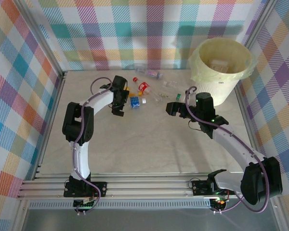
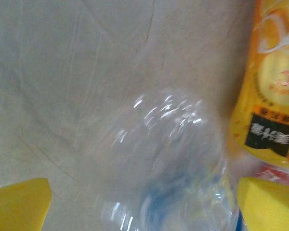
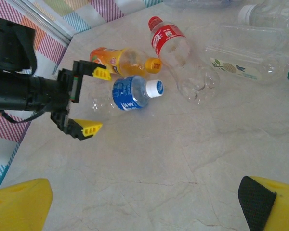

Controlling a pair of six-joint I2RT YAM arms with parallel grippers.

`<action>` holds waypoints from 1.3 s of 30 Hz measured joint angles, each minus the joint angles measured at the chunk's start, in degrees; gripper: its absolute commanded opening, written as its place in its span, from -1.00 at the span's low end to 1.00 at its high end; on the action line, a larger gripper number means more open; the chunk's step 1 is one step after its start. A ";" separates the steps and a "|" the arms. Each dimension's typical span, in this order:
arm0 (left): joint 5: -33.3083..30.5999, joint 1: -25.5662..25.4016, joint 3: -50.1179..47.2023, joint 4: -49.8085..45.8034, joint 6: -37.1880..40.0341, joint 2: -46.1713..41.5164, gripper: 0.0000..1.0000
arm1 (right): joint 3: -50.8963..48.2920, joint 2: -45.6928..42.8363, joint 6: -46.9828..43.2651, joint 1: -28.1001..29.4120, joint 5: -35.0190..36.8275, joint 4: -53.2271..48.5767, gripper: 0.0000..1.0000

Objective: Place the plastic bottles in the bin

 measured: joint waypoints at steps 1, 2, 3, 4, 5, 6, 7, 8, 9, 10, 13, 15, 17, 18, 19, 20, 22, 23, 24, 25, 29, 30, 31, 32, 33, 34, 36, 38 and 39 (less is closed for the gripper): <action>0.17 -0.20 0.00 0.13 -0.52 0.46 0.84 | 0.00 -0.28 -0.02 0.00 0.13 -0.24 0.99; 0.20 -0.31 0.00 0.33 -0.92 0.87 0.80 | 0.00 -0.52 -0.02 0.00 0.15 -0.42 0.99; 0.20 -0.39 -0.02 0.68 -1.29 1.20 0.75 | 0.00 -0.76 -0.02 0.00 0.17 -0.63 0.99; 0.15 -0.44 -0.07 0.96 -1.44 1.38 0.70 | -0.02 -1.01 -0.02 0.00 0.17 -0.79 0.99; 0.13 -0.48 -0.26 1.40 -1.60 1.40 0.64 | -0.02 -1.31 -0.02 0.00 0.20 -0.85 0.99; 0.04 -0.48 -0.63 1.97 -1.55 1.38 0.59 | -0.07 -1.62 0.00 0.00 0.28 -0.85 0.99; -0.15 -0.48 -1.07 2.78 -1.51 1.36 0.54 | -0.15 -1.92 0.02 0.00 0.48 -0.87 0.99; -0.28 -0.50 -1.84 4.15 -1.36 1.22 0.50 | -0.35 -2.36 0.07 0.00 0.70 -0.83 0.99; -0.37 -0.48 -2.82 5.66 -1.14 0.79 0.47 | -0.57 -2.84 0.20 0.00 1.03 -0.81 0.99; -0.44 -0.50 -3.80 6.91 -0.94 0.37 0.44 | -0.81 -3.28 0.26 0.00 1.14 -0.81 0.99; -0.44 -0.48 -6.80 10.36 0.63 -1.01 0.36 | -1.53 -4.22 0.66 0.00 1.44 -0.81 0.99; -0.28 -0.50 -7.30 11.47 2.43 -1.18 0.30 | -1.70 -4.31 0.96 0.00 1.42 -0.74 0.99; 0.02 -0.48 -7.45 12.00 4.46 -1.18 0.26 | -1.84 -4.31 1.11 0.00 1.25 -0.68 0.99; 0.26 -0.50 -7.74 12.52 5.44 -1.25 0.24 | -1.88 -4.31 1.09 0.00 0.94 -0.63 0.99; 0.37 -0.50 -8.09 13.03 6.27 -1.36 0.21 | -1.95 -4.31 1.07 0.00 0.61 -0.59 0.99; 0.52 -0.52 -8.61 13.57 7.26 -1.66 0.19 | -2.03 -4.31 1.01 0.00 0.20 -0.59 0.99; 0.63 -0.55 -10.40 14.82 9.25 -2.73 0.18 | -2.08 -4.20 0.31 0.00 -0.79 -0.55 0.99; 0.66 -0.55 -11.43 15.06 10.32 -3.50 0.17 | -2.08 -4.02 -0.26 0.00 -1.42 -0.39 0.99; 0.63 -0.63 -12.48 15.13 11.54 -4.37 0.17 | -2.08 -3.78 -0.98 0.00 -2.08 -0.20 0.99; 0.66 -0.66 -13.35 15.17 12.79 -5.16 0.17 | -2.08 -3.45 -1.86 0.00 -2.80 -0.15 0.99; 0.83 -0.90 -16.59 15.72 18.99 -8.39 0.10 | -2.08 -2.23 -6.88 0.00 -5.03 -0.68 0.99; 0.81 -1.03 -17.59 16.13 20.61 -9.42 0.09 | -2.08 -2.05 -8.11 0.00 -5.53 -0.90 0.99; 0.81 -1.22 -18.84 16.52 22.27 -10.71 0.09 | -2.01 -1.75 -9.77 0.00 -6.25 -1.29 0.99; 0.81 -1.51 -20.39 17.31 24.02 -12.31 0.08 | -1.77 -1.27 -11.30 0.00 -6.99 -1.81 0.99; 0.83 -1.81 -21.94 17.94 25.68 -14.05 0.08 | -1.42 -0.66 -12.59 0.00 -7.76 -2.40 0.99; 0.85 -2.12 -23.30 18.67 27.23 -15.78 0.08 | -1.03 -0.04 -13.55 0.00 -8.35 -2.95 0.99; 1.27 -2.67 -25.66 20.06 31.12 -19.71 0.08 | 0.31 1.97 -15.08 0.00 -10.54 -4.24 0.99; 1.88 -3.08 -26.75 21.18 34.67 -22.86 0.08 | 1.68 3.80 -15.26 0.00 -13.16 -5.01 0.99; 2.34 -3.30 -26.86 21.75 36.79 -24.44 0.08 | 2.49 4.81 -15.19 0.00 -14.64 -5.25 0.99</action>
